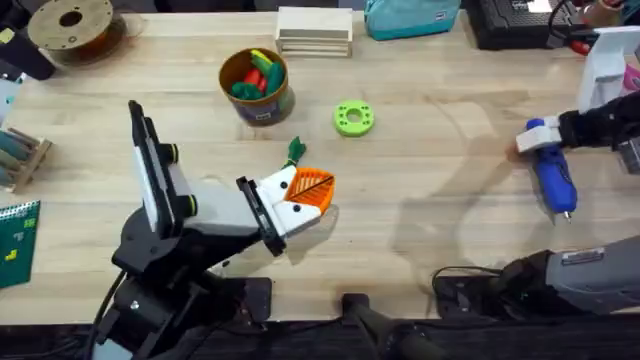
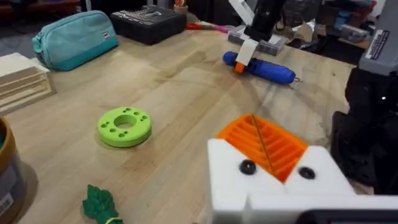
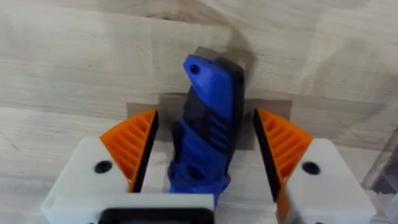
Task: Pick up the gripper from the table and insert it into the empty holder that is missing its gripper. Then pick up a screw, insert it into the mounting hole, and use the screwdriver to tighten it. Finally, clean up the table by picking up the vegetable and placing it into the bucket.
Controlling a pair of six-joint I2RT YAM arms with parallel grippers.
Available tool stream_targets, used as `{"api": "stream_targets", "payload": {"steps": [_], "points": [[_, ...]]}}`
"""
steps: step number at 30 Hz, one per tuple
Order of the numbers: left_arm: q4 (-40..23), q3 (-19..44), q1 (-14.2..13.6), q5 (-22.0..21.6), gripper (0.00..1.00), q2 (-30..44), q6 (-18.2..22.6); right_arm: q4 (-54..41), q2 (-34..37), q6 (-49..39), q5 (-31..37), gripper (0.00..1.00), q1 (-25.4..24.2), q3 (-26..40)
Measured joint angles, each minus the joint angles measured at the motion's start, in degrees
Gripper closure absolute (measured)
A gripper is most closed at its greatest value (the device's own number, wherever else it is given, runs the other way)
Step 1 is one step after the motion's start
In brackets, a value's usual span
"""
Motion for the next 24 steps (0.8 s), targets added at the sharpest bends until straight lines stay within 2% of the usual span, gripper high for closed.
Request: {"api": "stream_targets", "payload": {"steps": [6, 9, 17, 18, 24], "points": [[0.0, 0.0, 0.0, 0.0, 0.994, 0.0, 0.0, 0.1, 0.2, -0.2, 0.1, 0.170, 0.0, 0.0], [0.0, 0.0, 0.0, 0.0, 0.994, 0.0, 0.0, 0.0, 0.3, -0.4, 0.1, 0.281, 0.0, 0.0], [0.0, 0.0, 0.0, 0.0, 0.994, 0.0, 0.0, 0.2, 0.3, -0.8, 0.3, 0.944, 0.0, 0.0], [0.0, 0.0, 0.0, 0.0, 0.994, 0.0, 0.0, 0.2, 0.3, -0.6, 0.3, 0.973, 0.0, 0.0], [0.0, 0.0, 0.0, 0.0, 0.994, 0.0, 0.0, 0.0, 0.0, -0.3, 0.4, 0.970, 0.2, 0.0]]}}
